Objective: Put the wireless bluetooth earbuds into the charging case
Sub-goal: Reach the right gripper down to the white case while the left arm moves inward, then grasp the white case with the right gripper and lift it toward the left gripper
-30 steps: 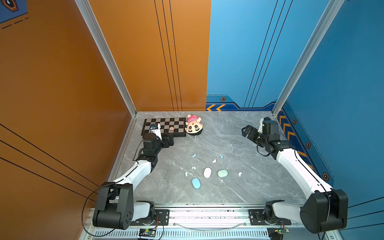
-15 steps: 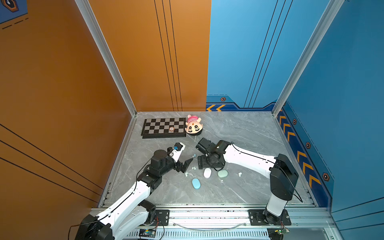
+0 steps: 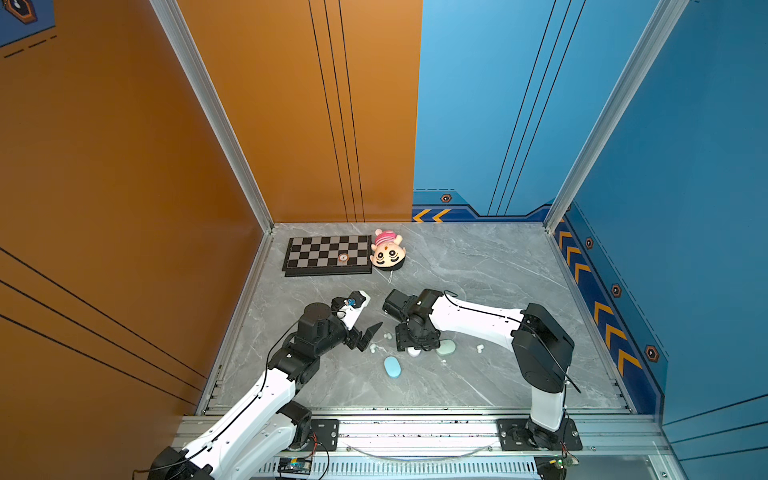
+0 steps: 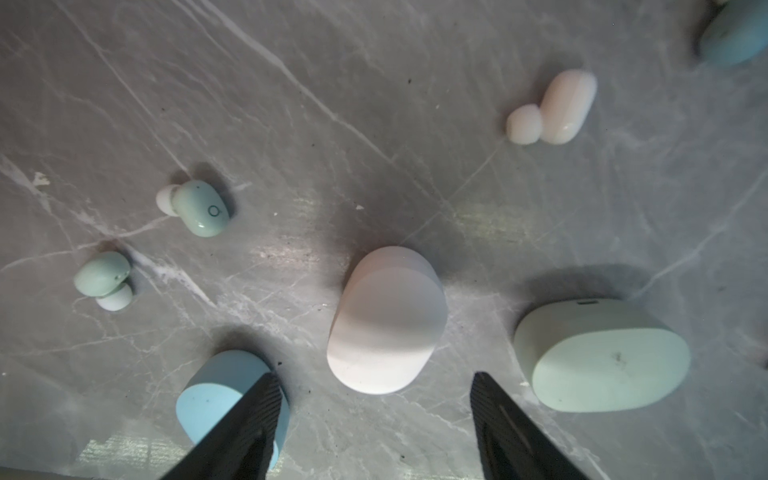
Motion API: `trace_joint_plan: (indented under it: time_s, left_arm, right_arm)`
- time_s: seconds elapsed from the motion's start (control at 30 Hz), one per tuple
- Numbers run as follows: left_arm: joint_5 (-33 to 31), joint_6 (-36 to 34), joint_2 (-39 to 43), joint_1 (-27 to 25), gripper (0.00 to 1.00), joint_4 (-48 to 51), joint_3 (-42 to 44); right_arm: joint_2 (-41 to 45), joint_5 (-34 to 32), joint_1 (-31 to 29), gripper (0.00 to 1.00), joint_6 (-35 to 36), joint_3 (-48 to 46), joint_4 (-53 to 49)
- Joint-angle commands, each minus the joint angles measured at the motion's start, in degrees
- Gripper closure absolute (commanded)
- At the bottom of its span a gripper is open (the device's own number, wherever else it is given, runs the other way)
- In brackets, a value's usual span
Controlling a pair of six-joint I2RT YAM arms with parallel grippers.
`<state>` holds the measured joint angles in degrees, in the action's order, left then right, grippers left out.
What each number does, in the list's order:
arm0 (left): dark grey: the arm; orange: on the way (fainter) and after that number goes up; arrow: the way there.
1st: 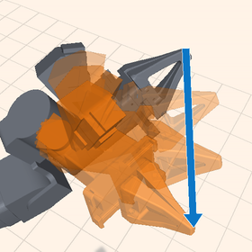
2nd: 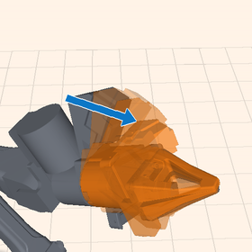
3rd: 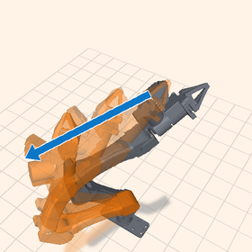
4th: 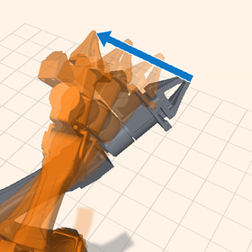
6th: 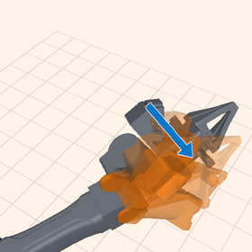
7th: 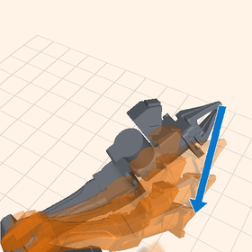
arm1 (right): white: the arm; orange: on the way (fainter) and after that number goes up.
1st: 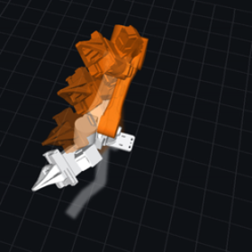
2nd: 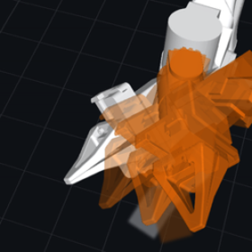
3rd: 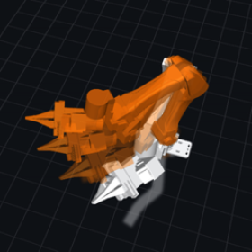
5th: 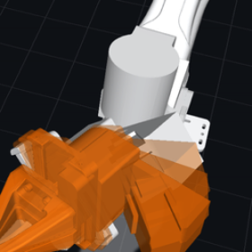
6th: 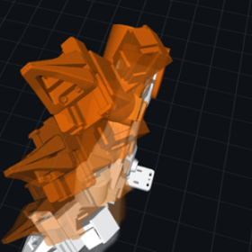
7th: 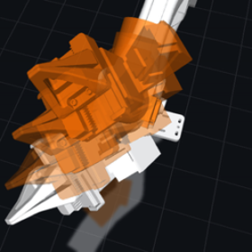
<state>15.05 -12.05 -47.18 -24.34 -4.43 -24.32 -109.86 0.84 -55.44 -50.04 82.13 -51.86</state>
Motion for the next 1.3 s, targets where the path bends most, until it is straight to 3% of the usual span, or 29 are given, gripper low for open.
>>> trace_joint_plan:
  time_s: [0.0,0.1,0.37,0.83,0.97,1.07,1.27]
  left_arm:
    - [-0.62,-0.87,-0.28,-0.27,0.02,0.82,0.45]
    - [-0.73,-0.62,0.00,-0.23,0.02,0.83,0.71]
    - [-1.20,-0.43,0.85,-0.27,0.02,1.35,1.23]
    - [-1.82,0.07,1.92,-0.22,0.02,1.98,1.81]
    - [-2.54,2.40,2.16,-0.17,0.02,1.62,1.68]
    - [-3.11,5.95,2.31,0.31,0.02,1.35,0.93]
    - [2.11,16.63,1.04,3.30,0.02,0.46,-2.63]
  right_arm:
    - [-1.79,1.67,0.41,0.30,-1.11,0.60,0.42]
    - [-2.62,2.19,0.60,0.38,-1.11,0.65,0.46]
    - [-3.97,1.88,1.30,0.41,-1.35,0.97,0.48]
    - [-4.53,1.48,2.51,0.58,0.03,1.70,0.53]
    - [-2.62,1.98,3.26,0.59,7.68,3.48,0.47]
    - [0.62,3.70,4.88,0.59,17.46,4.70,0.46]
    - [9.78,9.56,9.42,0.60,36.69,2.13,0.38]
